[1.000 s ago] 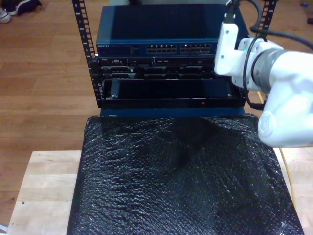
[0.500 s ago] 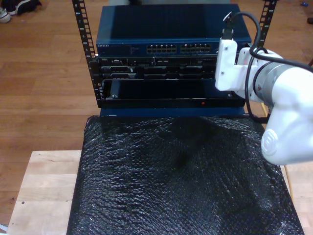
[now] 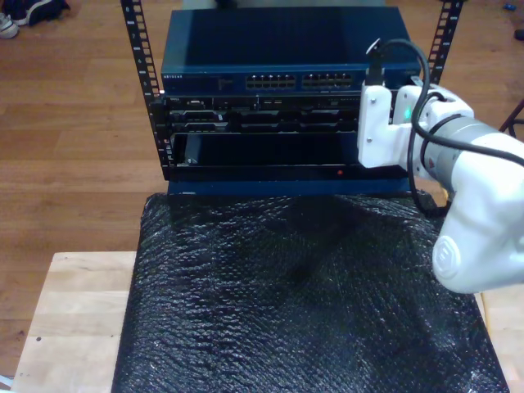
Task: Grab the cable and plug it in
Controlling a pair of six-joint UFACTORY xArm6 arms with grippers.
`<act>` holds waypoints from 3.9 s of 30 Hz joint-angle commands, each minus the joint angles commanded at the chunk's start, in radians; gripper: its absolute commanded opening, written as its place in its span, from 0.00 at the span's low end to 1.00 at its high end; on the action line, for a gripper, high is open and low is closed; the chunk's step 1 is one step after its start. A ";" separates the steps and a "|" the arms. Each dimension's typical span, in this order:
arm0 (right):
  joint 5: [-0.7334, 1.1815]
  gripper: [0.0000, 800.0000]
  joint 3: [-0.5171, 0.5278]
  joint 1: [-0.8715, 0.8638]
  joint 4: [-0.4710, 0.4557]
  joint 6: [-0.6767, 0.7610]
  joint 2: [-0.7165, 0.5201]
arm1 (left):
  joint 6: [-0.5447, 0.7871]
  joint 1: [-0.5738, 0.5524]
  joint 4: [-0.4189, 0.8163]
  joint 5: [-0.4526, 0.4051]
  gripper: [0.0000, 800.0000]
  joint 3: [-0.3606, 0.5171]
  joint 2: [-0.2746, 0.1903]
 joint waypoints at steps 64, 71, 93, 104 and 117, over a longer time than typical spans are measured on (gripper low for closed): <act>-0.773 0.00 -0.189 0.003 -0.015 0.049 0.539 | 0.000 0.000 0.000 0.000 1.00 0.000 0.000; -0.796 0.00 -0.250 0.058 0.098 0.043 0.597 | 0.000 0.000 0.000 0.000 1.00 0.000 0.000; -0.816 0.00 -0.410 0.193 0.397 -0.083 0.744 | 0.002 0.000 0.000 0.000 1.00 0.000 0.000; -0.815 0.00 -0.511 0.193 0.427 -0.092 0.812 | 0.002 0.000 0.000 0.000 1.00 0.000 0.000; -0.815 0.00 -0.525 0.196 0.459 -0.092 0.816 | 0.002 0.000 0.000 0.000 1.00 0.000 0.000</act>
